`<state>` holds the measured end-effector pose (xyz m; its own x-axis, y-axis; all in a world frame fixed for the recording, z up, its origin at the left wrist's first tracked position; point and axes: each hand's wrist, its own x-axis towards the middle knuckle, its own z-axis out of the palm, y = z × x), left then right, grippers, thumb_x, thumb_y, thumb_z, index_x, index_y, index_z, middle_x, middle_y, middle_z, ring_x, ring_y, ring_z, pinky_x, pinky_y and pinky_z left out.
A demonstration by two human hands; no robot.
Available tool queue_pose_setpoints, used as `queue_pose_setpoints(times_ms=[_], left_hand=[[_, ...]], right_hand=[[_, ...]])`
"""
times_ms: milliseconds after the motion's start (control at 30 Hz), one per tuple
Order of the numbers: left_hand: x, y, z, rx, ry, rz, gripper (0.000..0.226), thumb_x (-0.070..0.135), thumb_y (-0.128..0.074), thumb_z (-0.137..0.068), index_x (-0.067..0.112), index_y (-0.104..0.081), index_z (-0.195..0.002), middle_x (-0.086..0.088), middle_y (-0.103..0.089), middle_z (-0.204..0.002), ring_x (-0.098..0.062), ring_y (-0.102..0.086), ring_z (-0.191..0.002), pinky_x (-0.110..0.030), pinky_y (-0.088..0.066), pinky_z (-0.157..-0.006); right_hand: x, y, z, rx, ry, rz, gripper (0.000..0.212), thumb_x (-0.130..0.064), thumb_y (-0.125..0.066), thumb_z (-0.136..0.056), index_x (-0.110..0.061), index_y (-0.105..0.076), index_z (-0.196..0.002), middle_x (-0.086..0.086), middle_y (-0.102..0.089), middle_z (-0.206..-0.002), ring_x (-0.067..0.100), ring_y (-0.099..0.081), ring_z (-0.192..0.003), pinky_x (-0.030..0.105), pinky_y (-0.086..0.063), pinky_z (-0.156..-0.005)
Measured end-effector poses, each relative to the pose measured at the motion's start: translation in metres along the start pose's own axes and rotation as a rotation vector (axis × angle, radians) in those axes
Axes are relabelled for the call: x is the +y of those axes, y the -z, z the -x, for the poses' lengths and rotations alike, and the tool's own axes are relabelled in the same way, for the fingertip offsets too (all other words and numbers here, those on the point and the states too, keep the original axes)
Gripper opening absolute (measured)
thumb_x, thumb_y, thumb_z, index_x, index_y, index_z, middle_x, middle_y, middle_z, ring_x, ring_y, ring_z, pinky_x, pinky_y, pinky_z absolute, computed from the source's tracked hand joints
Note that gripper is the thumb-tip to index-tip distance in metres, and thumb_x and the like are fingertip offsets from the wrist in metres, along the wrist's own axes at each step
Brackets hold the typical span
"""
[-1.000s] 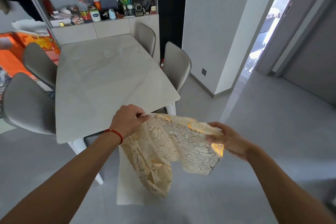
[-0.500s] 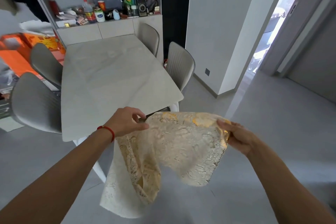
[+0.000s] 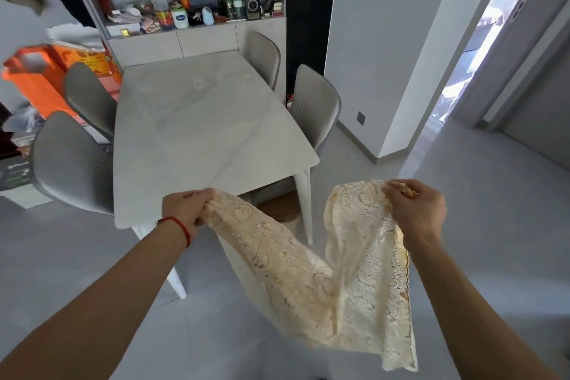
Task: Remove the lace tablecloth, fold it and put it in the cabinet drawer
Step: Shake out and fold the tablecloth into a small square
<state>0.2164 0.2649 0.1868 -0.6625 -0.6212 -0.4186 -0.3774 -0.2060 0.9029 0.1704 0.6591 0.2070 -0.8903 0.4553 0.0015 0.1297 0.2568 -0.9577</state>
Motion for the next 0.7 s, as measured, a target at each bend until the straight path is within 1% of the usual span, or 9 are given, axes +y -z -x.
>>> queue_pose_setpoints(times_ms=[100, 200, 267, 367, 433, 500, 567, 600, 700], left_hand=[[-0.017, -0.008, 0.002, 0.049, 0.040, -0.032, 0.012, 0.012, -0.084, -0.074, 0.008, -0.073, -0.071, -0.014, -0.069, -0.081, -0.023, -0.062, -0.074, -0.034, -0.057, -0.067], [-0.029, -0.039, 0.028, 0.007, -0.035, -0.189, 0.019, 0.023, -0.079, -0.075, 0.007, -0.075, -0.066, -0.009, -0.068, -0.066, -0.021, -0.062, -0.064, -0.035, -0.058, -0.063], [-0.035, -0.064, 0.049, -0.139, -0.110, -0.291, 0.027, 0.021, -0.075, -0.080, -0.003, -0.074, -0.068, -0.006, -0.062, -0.057, -0.019, -0.057, -0.053, -0.031, -0.052, -0.052], [-0.040, -0.094, 0.081, -0.448, -0.180, -0.386, 0.039, 0.020, -0.067, -0.094, -0.011, -0.068, -0.070, -0.010, -0.060, -0.056, -0.022, -0.059, -0.047, -0.027, -0.050, -0.043], [-0.042, -0.104, 0.099, -0.579, -0.213, -0.417, 0.044, 0.024, -0.062, -0.098, -0.002, -0.069, -0.064, -0.005, -0.066, -0.053, -0.020, -0.066, -0.048, -0.027, -0.053, -0.045], [-0.041, -0.108, 0.110, -0.617, -0.295, -0.492, 0.048, 0.031, -0.059, -0.101, 0.007, -0.064, -0.059, 0.004, -0.061, -0.048, -0.011, -0.064, -0.046, -0.023, -0.050, -0.046], [-0.041, -0.107, 0.117, -0.603, -0.416, -0.631, 0.052, 0.034, -0.053, -0.103, 0.013, -0.056, -0.056, 0.012, -0.047, -0.043, 0.001, -0.047, -0.039, -0.018, -0.038, -0.046], [-0.041, -0.105, 0.119, -0.612, -0.450, -0.677, 0.051, 0.033, -0.051, -0.104, 0.010, -0.058, -0.059, 0.011, -0.044, -0.045, 0.000, -0.041, -0.039, -0.019, -0.034, -0.047], [-0.038, -0.097, 0.122, -0.677, -0.505, -0.706, 0.038, 0.023, -0.055, -0.101, -0.003, -0.067, -0.076, -0.008, -0.052, -0.056, -0.005, -0.042, -0.049, -0.028, -0.036, -0.055]], right_hand=[[-0.002, 0.003, 0.007, 0.019, -0.016, 0.033, 0.020, -0.022, -0.084, -0.079, -0.038, -0.076, -0.071, -0.012, -0.076, -0.072, 0.011, -0.074, -0.074, 0.041, -0.067, -0.078], [-0.008, -0.010, 0.027, -0.080, 0.045, 0.102, 0.026, -0.020, -0.082, -0.080, -0.040, -0.073, -0.067, -0.026, -0.071, -0.062, -0.009, -0.067, -0.060, 0.018, -0.060, -0.062], [-0.010, -0.022, 0.045, -0.165, 0.077, 0.128, 0.027, -0.016, -0.082, -0.082, -0.036, -0.072, -0.068, -0.030, -0.069, -0.060, -0.011, -0.065, -0.054, 0.005, -0.046, -0.047], [-0.004, -0.037, 0.072, -0.237, 0.101, 0.162, 0.025, -0.012, -0.082, -0.081, -0.028, -0.067, -0.068, -0.030, -0.066, -0.055, -0.006, -0.063, -0.044, 0.005, -0.040, -0.042], [0.002, -0.045, 0.088, -0.263, 0.088, 0.143, 0.027, -0.013, -0.084, -0.077, -0.022, -0.061, -0.066, -0.021, -0.061, -0.048, 0.001, -0.057, -0.038, 0.008, -0.035, -0.037], [0.007, -0.050, 0.098, -0.277, 0.079, 0.146, 0.030, -0.021, -0.088, -0.075, -0.020, -0.060, -0.065, -0.010, -0.058, -0.046, 0.002, -0.053, -0.040, 0.010, -0.035, -0.037], [0.010, -0.051, 0.103, -0.296, 0.069, 0.153, 0.029, -0.029, -0.090, -0.076, -0.019, -0.064, -0.068, -0.004, -0.063, -0.054, 0.002, -0.052, -0.044, 0.012, -0.037, -0.039], [0.011, -0.051, 0.105, -0.307, 0.058, 0.158, 0.027, -0.030, -0.091, -0.077, -0.018, -0.067, -0.070, 0.000, -0.068, -0.059, 0.001, -0.053, -0.045, 0.012, -0.039, -0.040], [0.013, -0.049, 0.108, -0.326, 0.025, 0.153, 0.020, -0.025, -0.091, -0.078, -0.016, -0.073, -0.073, 0.005, -0.073, -0.065, 0.003, -0.061, -0.048, 0.015, -0.047, -0.042]])
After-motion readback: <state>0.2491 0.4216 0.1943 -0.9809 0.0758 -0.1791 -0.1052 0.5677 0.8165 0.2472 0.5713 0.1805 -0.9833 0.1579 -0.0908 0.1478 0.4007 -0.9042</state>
